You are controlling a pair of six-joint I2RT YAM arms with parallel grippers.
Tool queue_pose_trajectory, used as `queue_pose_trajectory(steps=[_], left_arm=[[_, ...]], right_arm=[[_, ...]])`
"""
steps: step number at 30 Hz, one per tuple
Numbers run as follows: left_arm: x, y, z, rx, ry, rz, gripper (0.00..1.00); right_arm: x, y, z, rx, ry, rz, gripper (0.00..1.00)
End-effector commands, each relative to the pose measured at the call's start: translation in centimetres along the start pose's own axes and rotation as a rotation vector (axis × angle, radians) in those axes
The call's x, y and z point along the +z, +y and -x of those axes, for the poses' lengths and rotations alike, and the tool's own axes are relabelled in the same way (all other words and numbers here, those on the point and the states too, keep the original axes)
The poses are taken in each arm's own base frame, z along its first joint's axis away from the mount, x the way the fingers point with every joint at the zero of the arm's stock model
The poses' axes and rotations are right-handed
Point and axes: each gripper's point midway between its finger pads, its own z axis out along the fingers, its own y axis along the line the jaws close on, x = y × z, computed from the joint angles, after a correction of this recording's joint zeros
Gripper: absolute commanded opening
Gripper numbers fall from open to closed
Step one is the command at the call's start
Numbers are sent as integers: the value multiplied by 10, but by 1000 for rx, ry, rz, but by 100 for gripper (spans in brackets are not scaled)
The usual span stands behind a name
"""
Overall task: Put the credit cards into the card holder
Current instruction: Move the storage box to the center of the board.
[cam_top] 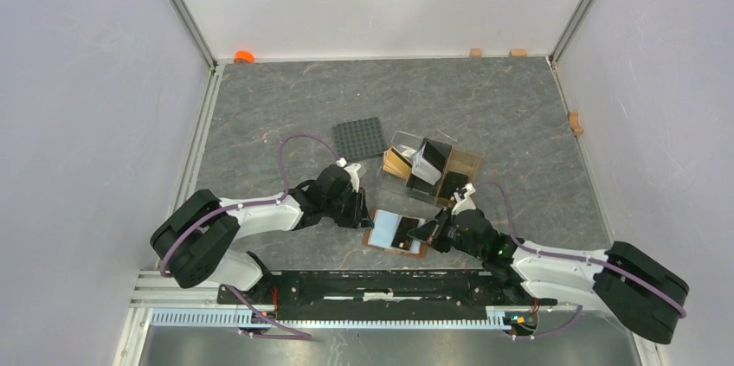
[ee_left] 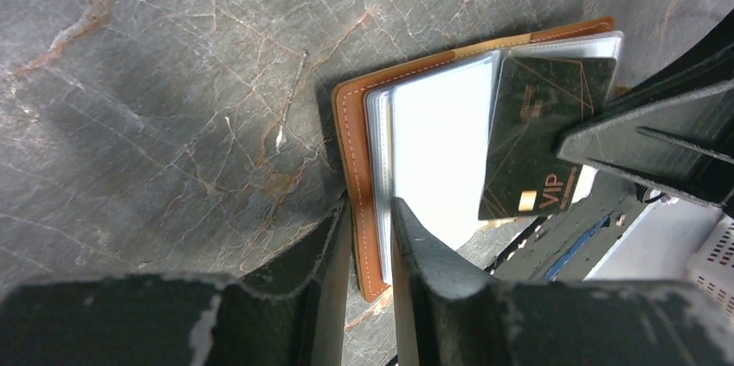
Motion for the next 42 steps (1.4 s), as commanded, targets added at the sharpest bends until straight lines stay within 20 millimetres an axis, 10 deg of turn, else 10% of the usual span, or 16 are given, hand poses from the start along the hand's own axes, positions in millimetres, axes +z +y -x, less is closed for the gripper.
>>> queue_pose_trajectory(steps=[1, 15, 35, 42], left_arm=[[-4, 33, -40, -6, 125, 111, 30], [-7, 31, -35, -15, 93, 116, 31], [-15, 23, -20, -28, 38, 111, 34], [-17, 22, -17, -48, 13, 109, 34]], right_arm=[[-20, -98, 7, -67, -65, -328, 0], [7, -34, 86, -260, -189, -207, 0], [24, -37, 220, -480, -274, -299, 0], [15, -48, 239, -542, -255, -331, 0]])
